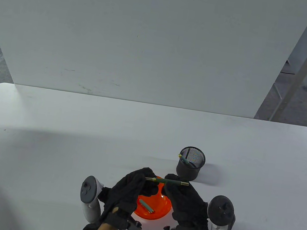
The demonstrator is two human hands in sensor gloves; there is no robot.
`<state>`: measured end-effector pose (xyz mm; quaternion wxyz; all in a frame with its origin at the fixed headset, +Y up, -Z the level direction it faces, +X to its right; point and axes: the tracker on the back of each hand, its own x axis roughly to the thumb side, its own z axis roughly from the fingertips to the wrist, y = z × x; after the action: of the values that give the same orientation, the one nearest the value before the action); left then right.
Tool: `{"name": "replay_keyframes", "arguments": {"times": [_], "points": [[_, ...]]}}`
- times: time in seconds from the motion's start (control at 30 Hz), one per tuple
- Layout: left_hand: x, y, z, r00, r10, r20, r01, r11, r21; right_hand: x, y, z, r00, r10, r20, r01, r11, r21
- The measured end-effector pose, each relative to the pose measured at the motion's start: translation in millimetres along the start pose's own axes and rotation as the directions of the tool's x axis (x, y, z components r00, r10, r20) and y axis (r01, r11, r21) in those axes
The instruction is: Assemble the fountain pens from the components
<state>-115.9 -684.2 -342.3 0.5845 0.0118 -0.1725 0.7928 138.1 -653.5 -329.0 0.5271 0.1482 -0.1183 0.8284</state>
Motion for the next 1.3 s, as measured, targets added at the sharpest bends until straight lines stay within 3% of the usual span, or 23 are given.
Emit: {"name": "replay_keyframes", "arguments": {"times": [0.07,0.2,0.23,0.37,0.6,0.83,0.9,1.03,1.13,1.3], "points": [[-1.6,2.9,-0.4,0.999,0.046,-0.009,-0.046,0.999,0.012,-1.2,-4.2,1.5,1.000,0.020,0.017,-0.020,1.000,0.012],[-3.3,10.6,-0.6,0.995,0.095,-0.024,-0.094,0.994,0.050,-2.7,-10.6,0.2,0.948,-0.311,0.061,0.315,0.946,-0.080],[-3.1,11.6,-1.1,0.997,0.071,-0.025,-0.070,0.997,0.042,-2.4,-12.2,0.7,0.941,-0.333,0.065,0.338,0.936,-0.101],[-5.0,11.4,-1.0,0.999,0.037,-0.033,-0.035,0.998,0.046,1.1,-17.1,-1.1,0.972,-0.202,0.117,0.213,0.973,-0.089],[-3.7,5.5,-1.8,0.998,-0.050,-0.024,0.050,0.999,0.007,-9.0,-18.8,1.7,0.997,-0.070,0.041,0.076,0.982,-0.173],[-7.4,0.8,-2.6,0.998,-0.059,-0.038,0.058,0.998,-0.029,-23.3,-17.5,0.9,0.992,-0.126,-0.028,0.119,0.976,-0.181],[-6.8,3.0,-1.6,0.998,-0.057,-0.030,0.057,0.998,-0.010,-24.9,-15.3,-0.3,0.985,-0.167,-0.041,0.160,0.977,-0.139],[-4.8,10.8,-1.6,0.999,-0.021,-0.025,0.022,0.999,0.032,-22.9,-13.3,-1.1,0.986,-0.166,-0.004,0.166,0.985,-0.045],[-2.7,17.4,-1.0,1.000,-0.014,-0.015,0.015,0.997,0.077,-18.7,-13.6,-1.5,0.978,-0.203,0.055,0.206,0.977,-0.055],[-2.6,16.3,-1.3,1.000,-0.014,-0.024,0.016,0.998,0.065,-14.0,-11.8,-1.2,0.979,-0.178,0.100,0.187,0.978,-0.095]]}}
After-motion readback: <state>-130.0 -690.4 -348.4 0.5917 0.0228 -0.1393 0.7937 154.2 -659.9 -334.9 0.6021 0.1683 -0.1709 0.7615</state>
